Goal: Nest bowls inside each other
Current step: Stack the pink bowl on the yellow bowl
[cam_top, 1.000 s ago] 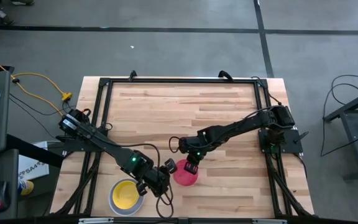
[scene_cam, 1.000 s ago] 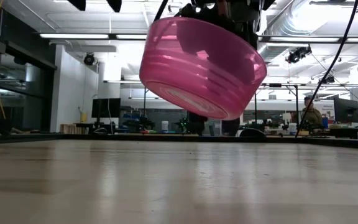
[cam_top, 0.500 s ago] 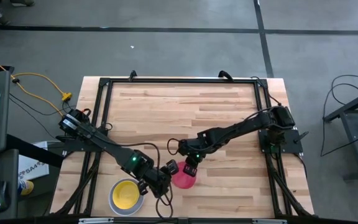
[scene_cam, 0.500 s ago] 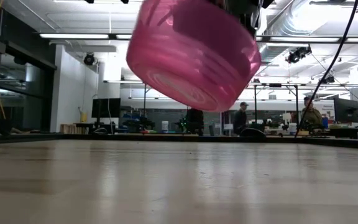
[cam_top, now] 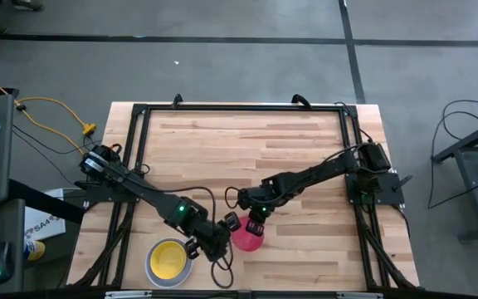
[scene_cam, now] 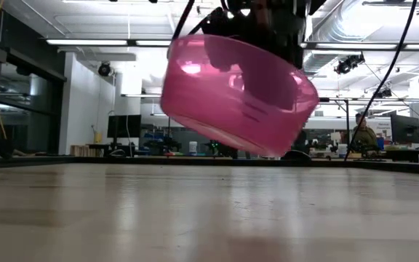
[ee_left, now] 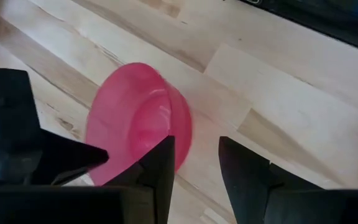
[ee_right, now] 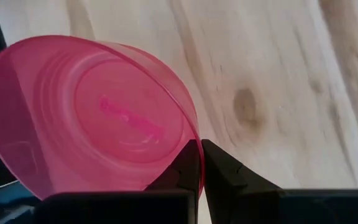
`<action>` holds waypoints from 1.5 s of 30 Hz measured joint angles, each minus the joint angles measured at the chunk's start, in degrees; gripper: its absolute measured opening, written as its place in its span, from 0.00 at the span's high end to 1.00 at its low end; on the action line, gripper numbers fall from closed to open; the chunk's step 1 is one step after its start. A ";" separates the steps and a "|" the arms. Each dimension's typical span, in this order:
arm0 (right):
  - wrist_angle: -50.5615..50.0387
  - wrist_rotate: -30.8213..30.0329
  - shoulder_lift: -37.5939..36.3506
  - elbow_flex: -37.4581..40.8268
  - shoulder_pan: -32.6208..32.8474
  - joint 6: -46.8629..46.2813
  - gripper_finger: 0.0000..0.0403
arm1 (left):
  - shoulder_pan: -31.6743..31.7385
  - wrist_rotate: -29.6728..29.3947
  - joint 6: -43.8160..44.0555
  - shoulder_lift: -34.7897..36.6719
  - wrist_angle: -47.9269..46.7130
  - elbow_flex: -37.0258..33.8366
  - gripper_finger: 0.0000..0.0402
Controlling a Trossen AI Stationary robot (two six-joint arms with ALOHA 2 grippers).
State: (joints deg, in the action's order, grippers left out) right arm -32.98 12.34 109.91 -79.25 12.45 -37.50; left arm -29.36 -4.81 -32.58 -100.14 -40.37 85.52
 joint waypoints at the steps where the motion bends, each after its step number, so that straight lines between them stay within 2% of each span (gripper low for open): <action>1: -0.35 -0.15 0.04 0.01 -0.14 0.14 0.99 | 0.45 0.67 0.00 0.00 0.01 0.00 0.70; 16: -1.71 0.42 0.31 0.01 -4.11 5.30 0.99 | 7.06 7.79 -0.28 0.00 -0.56 -0.02 0.70; 23: -1.52 4.08 0.31 0.01 -5.86 8.35 0.99 | 9.83 10.36 -1.73 -1.01 -2.04 0.00 0.70; 31: -2.08 6.03 0.39 0.03 -6.82 11.03 0.99 | 10.26 8.67 -4.95 -3.69 -3.47 0.05 0.70; 45: 0.31 7.66 0.20 -0.06 -6.86 12.11 0.99 | 10.24 8.48 -10.67 -4.07 -1.36 -0.02 0.70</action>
State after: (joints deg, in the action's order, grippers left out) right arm -32.68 20.00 110.10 -79.31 5.58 -25.40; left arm -19.11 3.67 -43.25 -104.20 -41.73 85.49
